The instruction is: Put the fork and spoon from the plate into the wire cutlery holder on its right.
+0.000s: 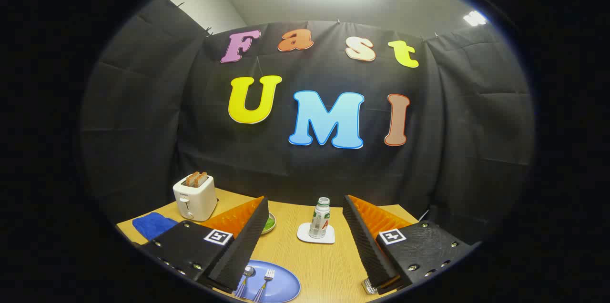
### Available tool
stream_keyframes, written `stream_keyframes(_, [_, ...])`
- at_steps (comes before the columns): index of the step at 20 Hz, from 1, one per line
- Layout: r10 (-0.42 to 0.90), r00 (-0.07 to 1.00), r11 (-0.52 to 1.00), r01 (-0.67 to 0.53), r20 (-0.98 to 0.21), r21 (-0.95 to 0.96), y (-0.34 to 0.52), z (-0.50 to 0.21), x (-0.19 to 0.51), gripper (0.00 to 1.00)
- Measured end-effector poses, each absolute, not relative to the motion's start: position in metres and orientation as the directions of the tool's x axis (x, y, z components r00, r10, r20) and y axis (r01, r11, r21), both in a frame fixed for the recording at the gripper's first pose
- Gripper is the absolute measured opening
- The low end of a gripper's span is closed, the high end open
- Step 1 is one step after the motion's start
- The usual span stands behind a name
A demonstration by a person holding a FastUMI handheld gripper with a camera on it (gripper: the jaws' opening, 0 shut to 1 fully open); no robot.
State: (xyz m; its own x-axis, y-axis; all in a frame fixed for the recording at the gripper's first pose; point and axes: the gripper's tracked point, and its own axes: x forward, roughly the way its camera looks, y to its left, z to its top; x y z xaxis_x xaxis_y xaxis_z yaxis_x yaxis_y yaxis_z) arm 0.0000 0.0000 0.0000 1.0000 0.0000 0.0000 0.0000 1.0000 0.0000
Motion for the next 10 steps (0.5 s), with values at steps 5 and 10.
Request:
stream_keyframes(5, [-0.011, 1.0, 1.0, 0.011, 0.01, 0.005, -0.0003, 0.0015, -0.0014, 0.96])
stream_keyframes(10, [-0.002, 1.0, 1.0, 0.002, -0.006, 0.012, 0.0017, -0.004, -0.0021, 0.96])
